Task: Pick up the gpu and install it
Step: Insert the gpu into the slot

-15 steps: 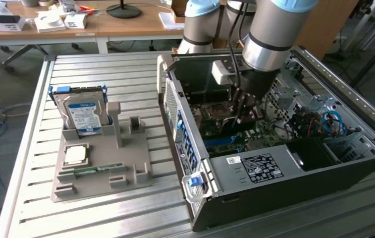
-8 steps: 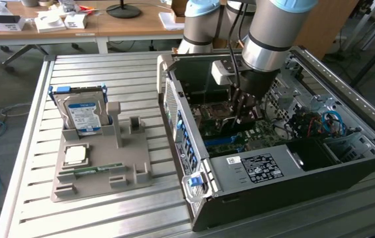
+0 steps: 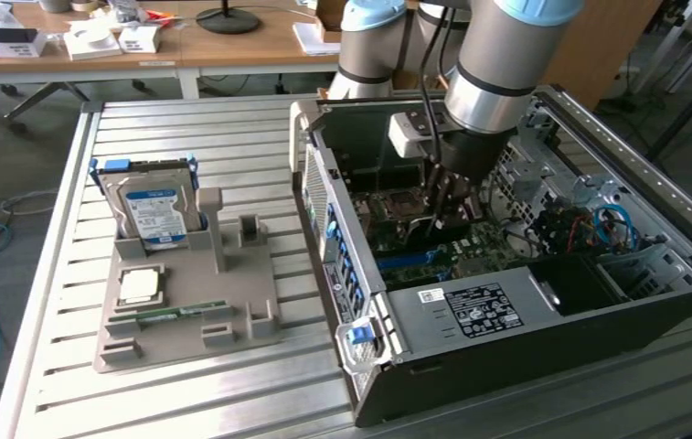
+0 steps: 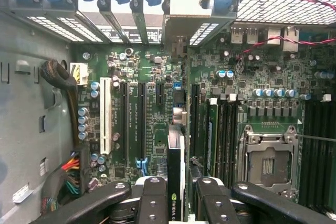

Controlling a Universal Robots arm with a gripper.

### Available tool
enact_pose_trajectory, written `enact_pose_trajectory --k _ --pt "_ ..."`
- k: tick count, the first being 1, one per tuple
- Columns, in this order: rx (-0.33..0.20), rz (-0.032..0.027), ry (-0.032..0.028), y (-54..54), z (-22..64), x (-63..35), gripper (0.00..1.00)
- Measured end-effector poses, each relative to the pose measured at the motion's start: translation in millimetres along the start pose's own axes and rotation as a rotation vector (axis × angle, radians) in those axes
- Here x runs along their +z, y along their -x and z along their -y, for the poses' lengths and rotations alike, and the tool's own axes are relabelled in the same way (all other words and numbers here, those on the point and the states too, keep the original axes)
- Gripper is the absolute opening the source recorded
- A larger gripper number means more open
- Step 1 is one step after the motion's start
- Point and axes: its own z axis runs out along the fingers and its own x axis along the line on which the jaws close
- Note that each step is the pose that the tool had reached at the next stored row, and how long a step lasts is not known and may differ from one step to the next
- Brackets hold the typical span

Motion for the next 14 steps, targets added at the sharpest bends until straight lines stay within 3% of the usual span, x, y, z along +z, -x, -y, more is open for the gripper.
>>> enact_pose_trajectory --k 14 --pt "0.005 -0.0001 -0.0002 0.6 -2.9 1.0 0.26"
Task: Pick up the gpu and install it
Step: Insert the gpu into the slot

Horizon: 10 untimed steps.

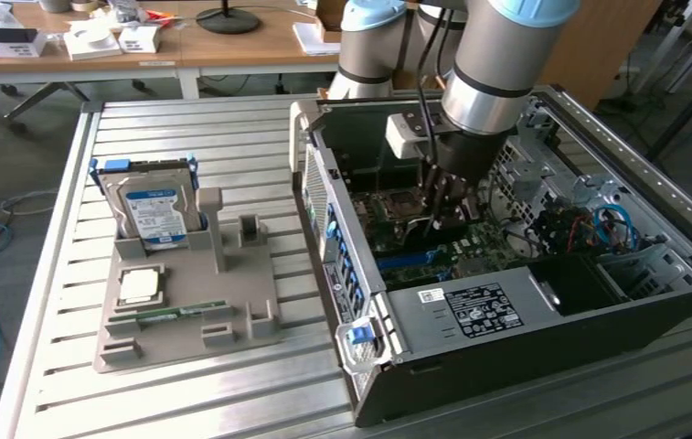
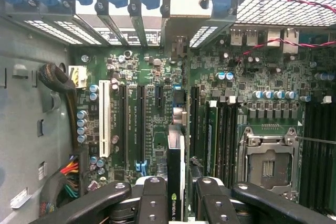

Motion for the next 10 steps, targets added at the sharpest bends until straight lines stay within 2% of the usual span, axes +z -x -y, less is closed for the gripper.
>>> enact_pose_trajectory --k 10 --pt "0.005 0.0000 -0.0002 0.3 -2.4 0.6 0.26"
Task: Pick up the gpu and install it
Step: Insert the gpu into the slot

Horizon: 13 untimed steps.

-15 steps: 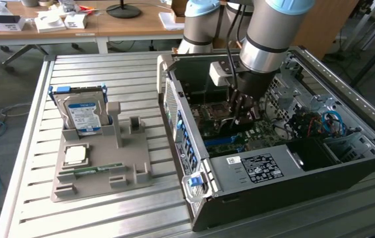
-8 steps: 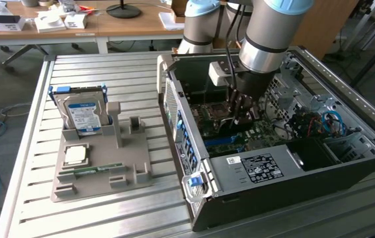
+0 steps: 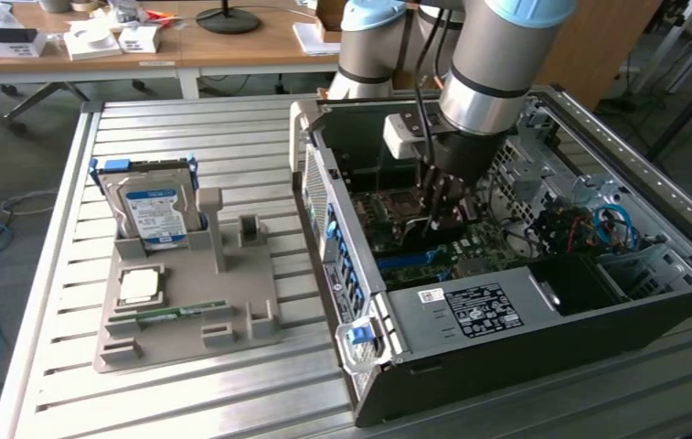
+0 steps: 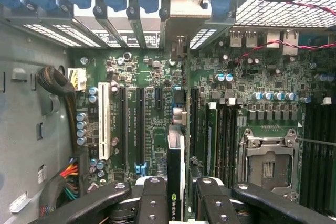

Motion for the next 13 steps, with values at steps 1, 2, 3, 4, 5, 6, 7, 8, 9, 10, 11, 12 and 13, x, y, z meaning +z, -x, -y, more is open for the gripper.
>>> enact_pose_trajectory --k 1,2,3,4,5,6,7,8,9,10,11,12,13 --pt "0.001 0.0000 -0.0001 0.0 -0.3 0.0 0.26" --pt "0.001 0.0000 -0.0001 0.1 -0.5 0.1 0.26" --pt "0.002 0.0001 -0.0001 0.1 -0.6 0.1 0.26" --pt "0.003 0.0000 -0.0001 0.1 -0.8 0.1 0.26" --pt "0.003 0.0000 -0.0001 0.1 -0.9 0.2 0.26" --pt "0.004 0.0000 -0.0002 0.1 -1.2 0.2 0.26" --pt "0.005 0.0000 -0.0002 0.1 -1.4 0.2 0.26" --pt "0.005 0.0000 -0.0003 0.1 -1.6 0.3 0.26" --pt "0.006 0.0001 -0.0003 0.1 -1.9 0.3 0.26" --pt "0.007 0.0001 -0.0004 0.1 -2.1 0.4 0.26" --pt "0.007 0.0000 -0.0004 0.1 -2.3 0.4 0.26" --pt "0.008 0.0000 -0.0005 0.1 -2.5 0.4 0.26" --pt "0.009 0.0000 -0.0004 0.1 -2.7 0.4 0.26"
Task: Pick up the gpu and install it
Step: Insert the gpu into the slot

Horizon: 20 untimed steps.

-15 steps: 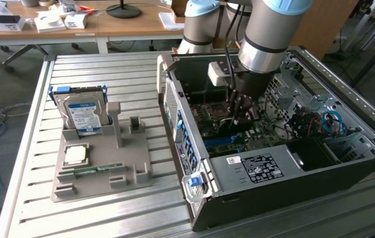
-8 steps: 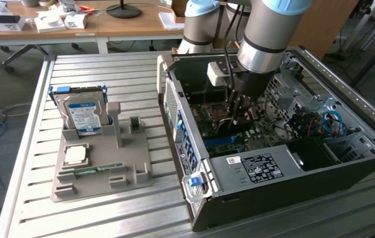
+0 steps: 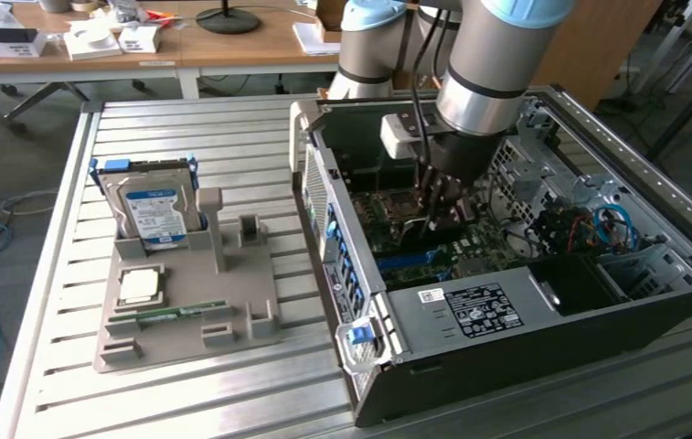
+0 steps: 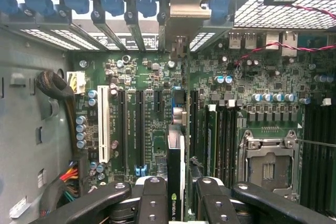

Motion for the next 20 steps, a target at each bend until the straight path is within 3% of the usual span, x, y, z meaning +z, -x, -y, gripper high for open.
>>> enact_pose_trajectory --k 20 --pt "0.013 -0.0005 -0.0005 -0.3 -3.0 3.4 0.26"
